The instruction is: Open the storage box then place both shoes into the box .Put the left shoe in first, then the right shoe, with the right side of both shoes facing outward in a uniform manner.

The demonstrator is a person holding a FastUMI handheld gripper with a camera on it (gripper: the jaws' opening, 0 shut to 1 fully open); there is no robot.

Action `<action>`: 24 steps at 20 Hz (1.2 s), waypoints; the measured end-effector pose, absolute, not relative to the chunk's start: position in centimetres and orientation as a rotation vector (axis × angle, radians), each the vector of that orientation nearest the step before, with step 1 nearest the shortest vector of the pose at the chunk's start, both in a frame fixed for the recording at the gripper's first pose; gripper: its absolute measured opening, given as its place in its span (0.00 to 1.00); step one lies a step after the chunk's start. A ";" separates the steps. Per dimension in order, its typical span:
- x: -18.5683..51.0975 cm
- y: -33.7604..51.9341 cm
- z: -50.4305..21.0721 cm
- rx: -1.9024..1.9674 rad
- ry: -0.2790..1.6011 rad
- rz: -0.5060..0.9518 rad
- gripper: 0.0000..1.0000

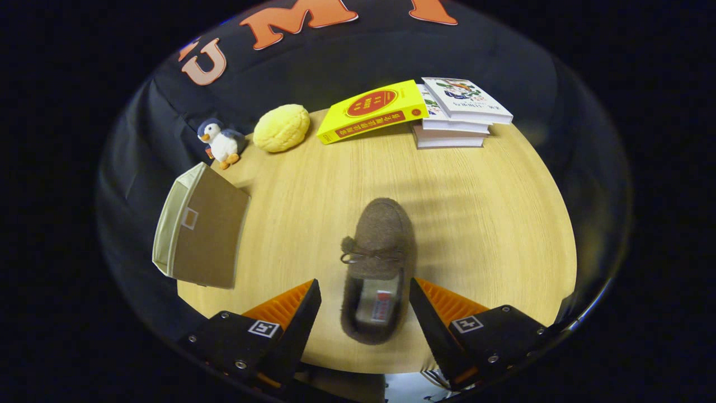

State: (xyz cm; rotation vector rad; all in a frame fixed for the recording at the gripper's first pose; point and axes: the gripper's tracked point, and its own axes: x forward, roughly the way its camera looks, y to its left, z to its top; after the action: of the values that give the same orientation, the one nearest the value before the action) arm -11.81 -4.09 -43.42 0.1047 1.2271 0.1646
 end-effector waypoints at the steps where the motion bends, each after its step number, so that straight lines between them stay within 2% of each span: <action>1: -11.7 -5.0 -44.4 0.075 1.230 0.159 0.95; 5: -13.3 -6.2 -48.4 0.027 1.329 0.194 0.87; 10: -10.6 -6.3 -51.5 0.100 1.284 0.144 0.71; 14: -10.0 -5.5 -52.5 0.209 1.289 0.141 0.38; 16: -10.0 -5.9 -52.4 0.248 1.280 0.127 0.33; 18: -10.1 -6.4 -52.4 0.296 1.283 0.077 0.21; 19: -10.0 -6.6 -52.1 0.302 1.277 0.053 0.11; 21: -10.2 -6.0 -51.2 0.316 1.278 0.043 0.04; 24: -9.8 -3.4 -48.8 0.379 1.264 0.033 0.03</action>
State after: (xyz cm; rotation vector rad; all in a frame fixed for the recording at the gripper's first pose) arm -9.78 -3.38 -48.80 0.3790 1.2639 0.0329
